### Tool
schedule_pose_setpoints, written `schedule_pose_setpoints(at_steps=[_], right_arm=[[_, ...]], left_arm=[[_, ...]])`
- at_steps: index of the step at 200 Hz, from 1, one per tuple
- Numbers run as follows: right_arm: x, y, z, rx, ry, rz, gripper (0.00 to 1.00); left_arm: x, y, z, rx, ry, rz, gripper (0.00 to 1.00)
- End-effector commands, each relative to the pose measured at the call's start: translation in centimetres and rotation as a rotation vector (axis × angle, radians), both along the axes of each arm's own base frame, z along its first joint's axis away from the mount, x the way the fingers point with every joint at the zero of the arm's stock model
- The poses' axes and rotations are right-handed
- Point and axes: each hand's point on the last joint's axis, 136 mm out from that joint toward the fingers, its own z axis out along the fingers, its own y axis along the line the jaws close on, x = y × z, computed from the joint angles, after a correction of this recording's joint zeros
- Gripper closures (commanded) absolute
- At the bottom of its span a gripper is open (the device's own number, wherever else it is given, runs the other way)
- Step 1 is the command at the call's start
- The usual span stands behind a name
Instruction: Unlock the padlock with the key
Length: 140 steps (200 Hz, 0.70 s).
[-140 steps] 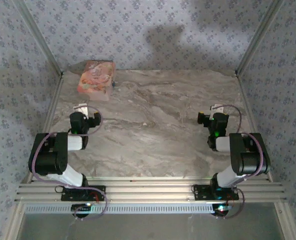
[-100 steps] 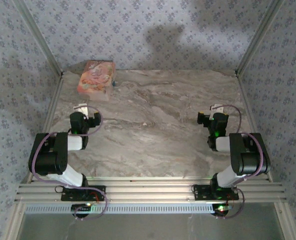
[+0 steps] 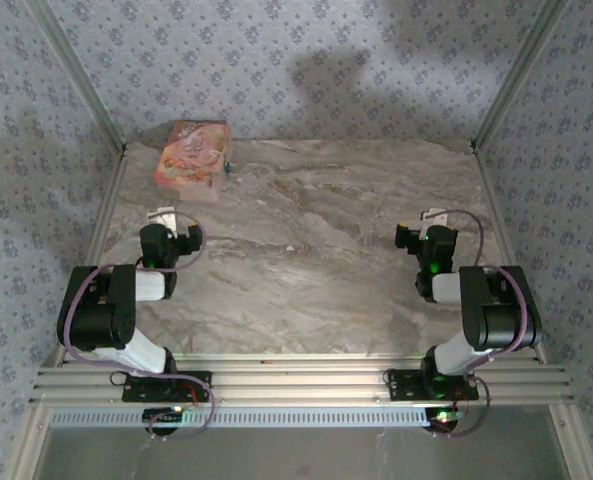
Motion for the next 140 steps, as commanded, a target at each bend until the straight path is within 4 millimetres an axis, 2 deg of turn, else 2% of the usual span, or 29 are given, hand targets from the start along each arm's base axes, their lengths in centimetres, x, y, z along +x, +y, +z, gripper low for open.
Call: schedule_pose_setpoints(at_steps=[1,120,140], right_arm=[[-0.2,-0.2,0.3,-0.004,-0.004,0.000,0.00],[-0.2,-0.2,0.3,0.003,-0.004,0.006,0.00],[-0.2,-0.1,0.4,0.002,-0.006,0.010,0.00]], left_arm=[[-0.1,0.0,0.6,0.007,-0.016,-0.013,0.02],[-0.1,0.0,0.7,0.007,-0.017,-0.013,0.02],[0.1,-1.0,1.4,0.008,-0.007,-0.076,0.02]])
